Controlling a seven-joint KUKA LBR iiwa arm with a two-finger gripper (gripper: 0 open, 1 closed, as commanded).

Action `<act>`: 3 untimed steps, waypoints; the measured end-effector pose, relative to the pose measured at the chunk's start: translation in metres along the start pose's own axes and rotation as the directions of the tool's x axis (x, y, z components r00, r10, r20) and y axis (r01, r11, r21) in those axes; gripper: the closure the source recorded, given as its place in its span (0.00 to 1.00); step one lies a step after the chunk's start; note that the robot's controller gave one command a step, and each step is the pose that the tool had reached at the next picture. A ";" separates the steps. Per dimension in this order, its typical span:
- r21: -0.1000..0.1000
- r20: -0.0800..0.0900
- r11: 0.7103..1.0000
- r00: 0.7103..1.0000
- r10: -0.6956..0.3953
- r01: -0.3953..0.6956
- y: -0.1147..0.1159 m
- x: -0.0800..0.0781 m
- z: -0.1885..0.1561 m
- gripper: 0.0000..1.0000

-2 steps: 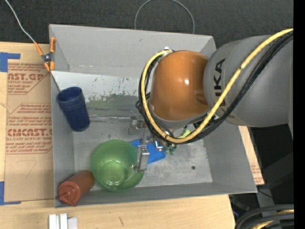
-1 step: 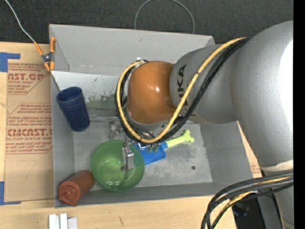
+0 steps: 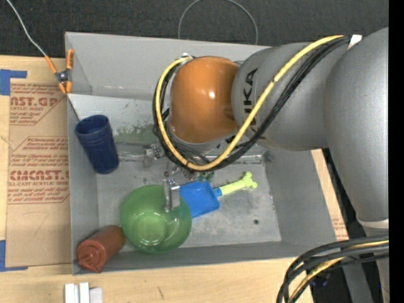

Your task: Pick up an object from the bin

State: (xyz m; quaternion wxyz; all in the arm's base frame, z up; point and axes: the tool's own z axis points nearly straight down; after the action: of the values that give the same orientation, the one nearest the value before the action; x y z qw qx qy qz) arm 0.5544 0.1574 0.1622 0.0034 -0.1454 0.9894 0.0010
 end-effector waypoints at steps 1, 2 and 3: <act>-0.002 -0.006 1.000 1.000 -0.008 0.008 0.009 0.009 0.045 0.00; -0.001 0.001 0.996 0.996 -0.091 0.091 -0.001 0.006 0.093 0.00; -0.006 0.005 0.996 0.996 -0.085 0.085 0.001 0.002 0.088 1.00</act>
Offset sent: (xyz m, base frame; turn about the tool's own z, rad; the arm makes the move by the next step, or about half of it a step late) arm -0.0047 -0.0028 -0.0922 -0.0908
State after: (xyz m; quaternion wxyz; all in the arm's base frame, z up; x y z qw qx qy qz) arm 0.5531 0.1579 0.0740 0.0054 -0.1873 0.9823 0.0042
